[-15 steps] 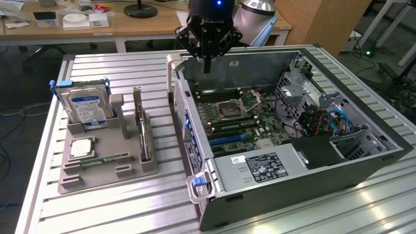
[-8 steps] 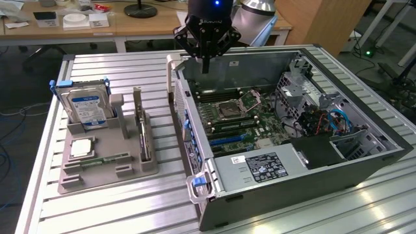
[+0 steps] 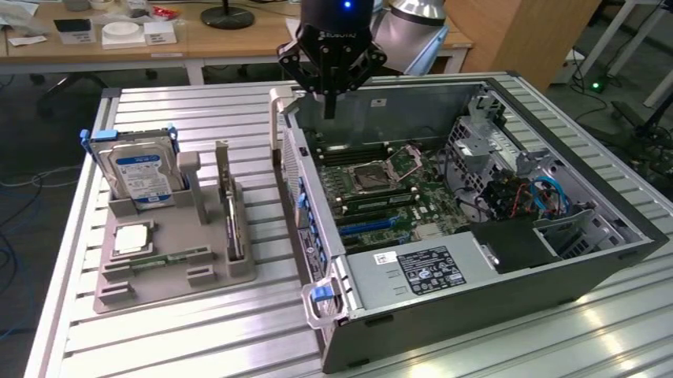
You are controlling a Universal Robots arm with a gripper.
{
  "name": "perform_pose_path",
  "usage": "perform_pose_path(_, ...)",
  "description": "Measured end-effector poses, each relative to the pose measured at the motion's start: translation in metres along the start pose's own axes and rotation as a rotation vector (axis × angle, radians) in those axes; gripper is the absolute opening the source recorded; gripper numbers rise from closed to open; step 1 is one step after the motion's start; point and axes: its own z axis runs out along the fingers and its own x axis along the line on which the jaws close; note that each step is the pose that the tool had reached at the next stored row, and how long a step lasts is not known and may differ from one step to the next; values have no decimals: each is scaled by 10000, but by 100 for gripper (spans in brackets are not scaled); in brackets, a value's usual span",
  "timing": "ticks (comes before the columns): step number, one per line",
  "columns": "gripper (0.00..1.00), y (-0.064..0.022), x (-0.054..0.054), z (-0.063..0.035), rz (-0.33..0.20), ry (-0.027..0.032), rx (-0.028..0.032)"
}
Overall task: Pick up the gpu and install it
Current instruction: 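Reach for the gpu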
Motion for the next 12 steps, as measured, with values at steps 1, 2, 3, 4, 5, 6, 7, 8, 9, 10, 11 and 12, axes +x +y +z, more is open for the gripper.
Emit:
perform_pose_path(1,10,-1,4,0,0,0,0)
perform_pose_path(2,10,-1,7,0,-1,1,0)
perform_pose_path(3,10,-1,10,0,-1,1,1)
perform_pose_path(4,10,-2,14,0,0,2,0)
perform_pose_path(5,10,-3,19,0,1,2,1)
perform_pose_path(6,10,-3,23,0,0,2,0)
perform_pose_path(7,10,-4,27,1,0,2,0)
perform_pose_path(8,10,-5,29,0,-1,3,0)
perform_pose_path(9,10,-5,32,0,-2,3,1)
perform_pose_path(10,10,-6,35,1,0,3,0)
perform_pose_path(11,10,-6,39,0,0,4,0)
perform_pose_path(12,10,-7,42,1,0,3,0)
